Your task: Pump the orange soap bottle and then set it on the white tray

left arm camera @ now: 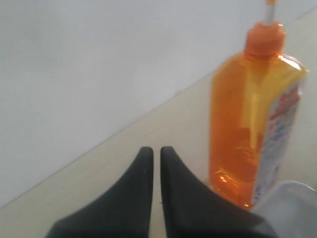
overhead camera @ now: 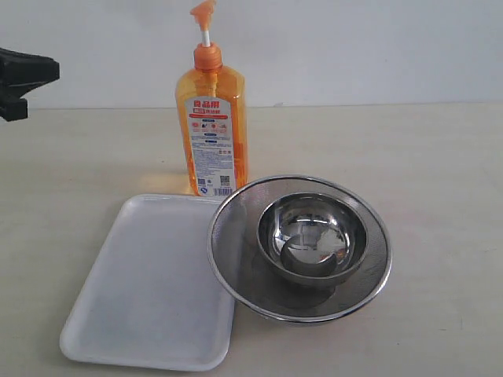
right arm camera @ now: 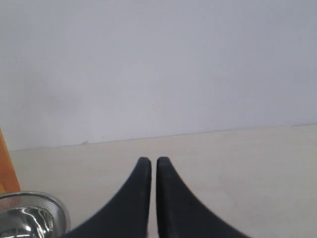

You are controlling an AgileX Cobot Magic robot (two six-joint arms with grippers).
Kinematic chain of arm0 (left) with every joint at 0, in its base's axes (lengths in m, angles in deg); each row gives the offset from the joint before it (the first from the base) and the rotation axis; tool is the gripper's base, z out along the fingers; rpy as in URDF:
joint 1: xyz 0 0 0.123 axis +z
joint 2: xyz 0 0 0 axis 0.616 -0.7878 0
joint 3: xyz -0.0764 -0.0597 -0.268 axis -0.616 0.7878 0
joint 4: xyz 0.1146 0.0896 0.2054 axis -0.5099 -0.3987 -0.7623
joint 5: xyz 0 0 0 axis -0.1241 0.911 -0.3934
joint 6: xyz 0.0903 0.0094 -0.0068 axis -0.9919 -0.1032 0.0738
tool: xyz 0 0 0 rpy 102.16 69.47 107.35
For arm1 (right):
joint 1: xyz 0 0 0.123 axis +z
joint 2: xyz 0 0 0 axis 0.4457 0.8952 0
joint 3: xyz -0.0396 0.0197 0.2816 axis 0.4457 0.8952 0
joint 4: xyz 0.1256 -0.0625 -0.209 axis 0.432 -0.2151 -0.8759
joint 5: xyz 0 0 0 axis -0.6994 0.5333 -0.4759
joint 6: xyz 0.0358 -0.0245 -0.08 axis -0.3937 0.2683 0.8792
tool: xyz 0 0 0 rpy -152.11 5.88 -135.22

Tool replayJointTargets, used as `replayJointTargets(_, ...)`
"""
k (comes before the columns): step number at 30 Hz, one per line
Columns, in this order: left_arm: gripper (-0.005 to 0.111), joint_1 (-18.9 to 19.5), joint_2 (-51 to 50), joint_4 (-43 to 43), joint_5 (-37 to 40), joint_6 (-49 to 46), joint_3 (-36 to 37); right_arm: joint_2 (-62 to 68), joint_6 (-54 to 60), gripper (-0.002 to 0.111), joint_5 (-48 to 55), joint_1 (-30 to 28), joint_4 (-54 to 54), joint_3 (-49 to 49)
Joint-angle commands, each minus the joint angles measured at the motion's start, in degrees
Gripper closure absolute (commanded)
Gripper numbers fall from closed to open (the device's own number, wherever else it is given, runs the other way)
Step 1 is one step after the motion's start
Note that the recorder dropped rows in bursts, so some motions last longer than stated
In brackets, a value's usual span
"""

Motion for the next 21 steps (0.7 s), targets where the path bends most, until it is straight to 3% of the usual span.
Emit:
replayJointTargets(1,0.102,2.9,-9.4,-5.5,-17.1,1.2,-5.3,-0.3,-6.3,0.107,-0.2,-0.1,0.0,0.0)
replayJointTargets(4,0.102,2.8,-15.4,-5.5,-18.2,1.4,-8.4,-0.3,-12.8,0.107,-0.2,-0.1,0.0,0.0)
replayJointTargets(11,0.102,0.3,-23.6,-5.3,-18.2,3.0,-10.9,-0.3,-13.1,0.107,-3.0,-0.1,0.0,0.0)
replayJointTargets(14,0.102,-0.3,-24.8,-1.7,-18.2,5.4,-10.9,-0.3,-13.1,0.107,-4.0,-0.1,0.0,0.0)
replayJointTargets(17,0.102,-0.6,-24.7,-1.3,-18.2,11.2,-10.9,-0.3,-13.1,0.107,-6.1,-0.1,0.0,0.0)
replayJointTargets(21,0.102,-0.8,-24.7,-2.4,-18.2,12.1,-10.9,-0.3,-13.1,0.109,-7.6,-0.1,-0.4,0.0)
